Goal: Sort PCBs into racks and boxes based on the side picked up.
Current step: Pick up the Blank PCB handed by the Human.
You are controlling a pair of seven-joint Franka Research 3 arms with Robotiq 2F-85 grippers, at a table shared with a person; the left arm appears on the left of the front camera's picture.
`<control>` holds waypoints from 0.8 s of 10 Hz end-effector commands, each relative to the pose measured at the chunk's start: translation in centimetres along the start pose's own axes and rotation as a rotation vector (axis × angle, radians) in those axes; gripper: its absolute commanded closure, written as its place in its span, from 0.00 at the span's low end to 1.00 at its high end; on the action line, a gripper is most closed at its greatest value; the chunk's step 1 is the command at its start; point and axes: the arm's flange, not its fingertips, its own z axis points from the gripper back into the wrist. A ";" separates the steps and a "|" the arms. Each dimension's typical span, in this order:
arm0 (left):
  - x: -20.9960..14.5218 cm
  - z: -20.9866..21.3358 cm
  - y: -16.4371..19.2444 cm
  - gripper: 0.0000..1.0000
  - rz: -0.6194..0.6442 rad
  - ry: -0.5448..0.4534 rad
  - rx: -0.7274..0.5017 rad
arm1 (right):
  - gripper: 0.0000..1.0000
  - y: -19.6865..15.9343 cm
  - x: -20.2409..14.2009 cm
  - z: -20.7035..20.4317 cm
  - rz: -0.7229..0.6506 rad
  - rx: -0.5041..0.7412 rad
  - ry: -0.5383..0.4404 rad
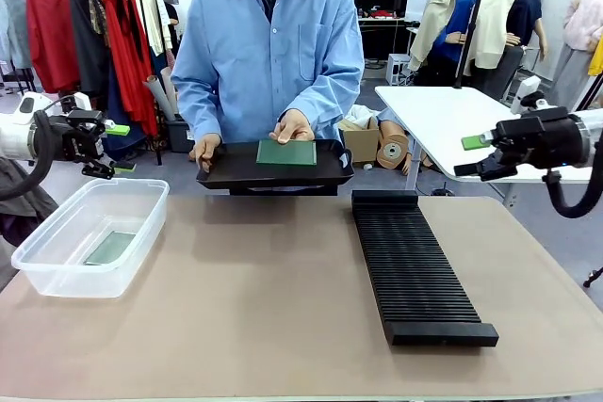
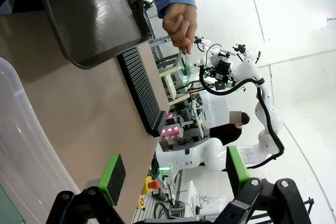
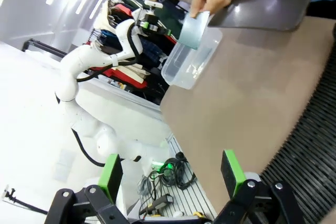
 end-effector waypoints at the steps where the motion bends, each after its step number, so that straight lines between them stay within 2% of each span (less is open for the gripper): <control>1: 0.0 0.1 -0.1 0.00 -0.002 -0.002 -0.005 | 0.00 0.1 0.5 -2.1 0.001 0.050 -0.010; 3: 0.0 0.1 -0.1 0.00 -0.002 -0.002 -0.005 | 0.00 -0.4 1.8 -4.5 -0.036 0.037 -0.030; 8: 0.0 0.1 -0.1 0.00 -0.002 -0.002 -0.005 | 0.00 -2.2 5.0 -9.2 -0.072 0.073 -0.001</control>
